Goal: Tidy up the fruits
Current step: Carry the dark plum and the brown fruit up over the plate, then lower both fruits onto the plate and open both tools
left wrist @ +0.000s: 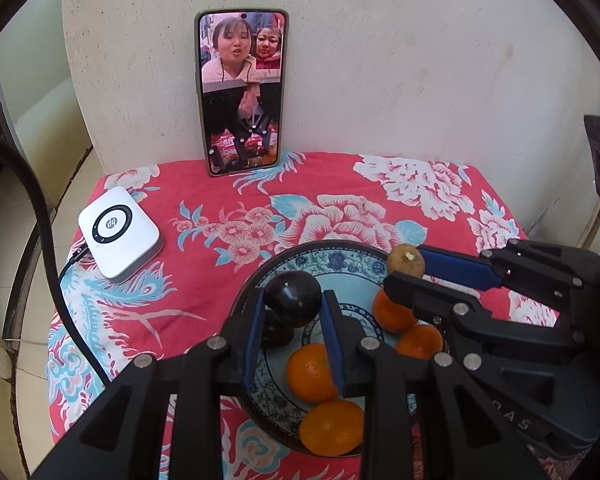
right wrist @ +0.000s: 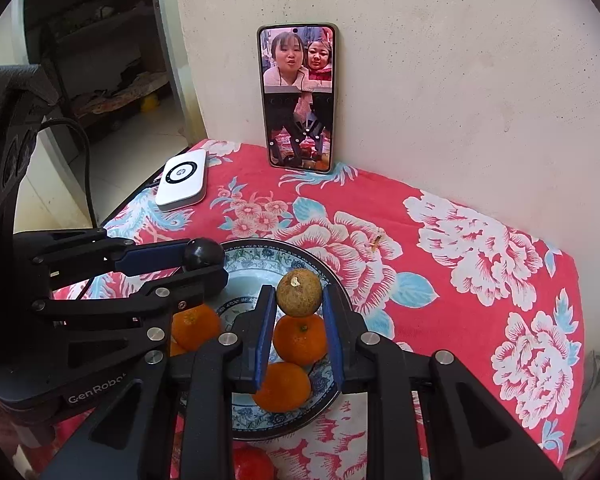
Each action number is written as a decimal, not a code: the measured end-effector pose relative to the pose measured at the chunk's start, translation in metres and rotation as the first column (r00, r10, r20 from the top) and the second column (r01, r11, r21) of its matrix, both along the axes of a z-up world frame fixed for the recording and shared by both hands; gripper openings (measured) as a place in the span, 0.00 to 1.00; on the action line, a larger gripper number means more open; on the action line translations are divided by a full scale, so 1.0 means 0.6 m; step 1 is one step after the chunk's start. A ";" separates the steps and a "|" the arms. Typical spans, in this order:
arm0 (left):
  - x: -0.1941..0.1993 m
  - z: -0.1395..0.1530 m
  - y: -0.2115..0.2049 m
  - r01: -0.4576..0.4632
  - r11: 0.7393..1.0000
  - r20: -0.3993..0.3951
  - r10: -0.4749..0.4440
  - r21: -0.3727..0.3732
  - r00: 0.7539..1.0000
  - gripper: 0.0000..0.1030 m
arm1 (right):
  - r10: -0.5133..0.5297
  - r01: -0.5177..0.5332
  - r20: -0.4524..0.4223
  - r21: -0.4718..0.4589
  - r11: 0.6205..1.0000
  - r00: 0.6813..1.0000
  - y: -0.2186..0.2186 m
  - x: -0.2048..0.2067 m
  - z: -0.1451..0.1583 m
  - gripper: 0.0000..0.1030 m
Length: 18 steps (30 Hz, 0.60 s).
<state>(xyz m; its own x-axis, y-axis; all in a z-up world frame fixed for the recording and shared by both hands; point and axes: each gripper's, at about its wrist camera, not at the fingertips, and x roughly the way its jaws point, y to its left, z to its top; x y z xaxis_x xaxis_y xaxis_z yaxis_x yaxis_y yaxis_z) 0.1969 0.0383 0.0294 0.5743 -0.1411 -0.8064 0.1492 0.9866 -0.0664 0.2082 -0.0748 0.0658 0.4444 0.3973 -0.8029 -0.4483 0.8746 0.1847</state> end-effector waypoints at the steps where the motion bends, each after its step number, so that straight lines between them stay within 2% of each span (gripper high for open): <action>1: 0.001 -0.003 0.001 -0.001 1.000 -0.004 0.001 -0.001 1.000 0.29 | 0.003 -0.003 -0.004 -0.002 1.000 1.000 0.001 0.001 -0.004 0.24; 18: 0.007 -0.010 0.001 0.015 1.000 0.001 -0.015 0.005 1.000 0.29 | 0.006 -0.006 -0.024 0.001 1.000 1.000 0.002 0.006 -0.026 0.26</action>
